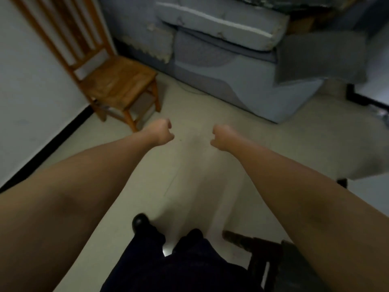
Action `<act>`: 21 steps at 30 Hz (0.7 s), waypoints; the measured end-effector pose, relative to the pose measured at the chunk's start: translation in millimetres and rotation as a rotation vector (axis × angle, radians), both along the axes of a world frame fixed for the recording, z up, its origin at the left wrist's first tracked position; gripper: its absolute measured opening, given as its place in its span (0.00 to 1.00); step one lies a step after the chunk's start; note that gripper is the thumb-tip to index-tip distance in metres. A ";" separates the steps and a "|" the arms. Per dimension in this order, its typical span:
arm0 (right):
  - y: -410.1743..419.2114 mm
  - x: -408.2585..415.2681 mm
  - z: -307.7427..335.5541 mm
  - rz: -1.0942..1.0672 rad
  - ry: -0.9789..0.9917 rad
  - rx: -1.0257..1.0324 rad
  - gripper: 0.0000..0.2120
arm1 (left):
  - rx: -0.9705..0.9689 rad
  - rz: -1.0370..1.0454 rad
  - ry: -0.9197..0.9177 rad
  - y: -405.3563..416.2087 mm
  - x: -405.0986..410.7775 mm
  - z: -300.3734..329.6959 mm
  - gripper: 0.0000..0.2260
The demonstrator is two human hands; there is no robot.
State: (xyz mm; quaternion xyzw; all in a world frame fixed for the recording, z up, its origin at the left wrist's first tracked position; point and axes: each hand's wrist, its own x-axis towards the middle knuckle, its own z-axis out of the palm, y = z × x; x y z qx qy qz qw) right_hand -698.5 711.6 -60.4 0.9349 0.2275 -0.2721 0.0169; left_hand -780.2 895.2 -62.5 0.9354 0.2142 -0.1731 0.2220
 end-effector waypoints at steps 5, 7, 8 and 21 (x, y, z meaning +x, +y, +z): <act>95.5 -20.9 2.0 0.245 -0.022 -0.003 0.19 | -0.019 0.231 0.002 76.5 -62.7 4.4 0.18; 136.8 -37.8 1.3 0.325 -0.026 0.002 0.19 | -0.019 0.313 0.011 107.6 -94.2 5.0 0.17; 158.3 -48.2 1.6 0.359 -0.027 0.007 0.19 | -0.021 0.357 0.016 124.3 -110.5 4.5 0.18; 420.9 -192.4 21.1 0.740 0.007 0.107 0.19 | -0.008 0.783 -0.083 309.6 -286.5 20.0 0.18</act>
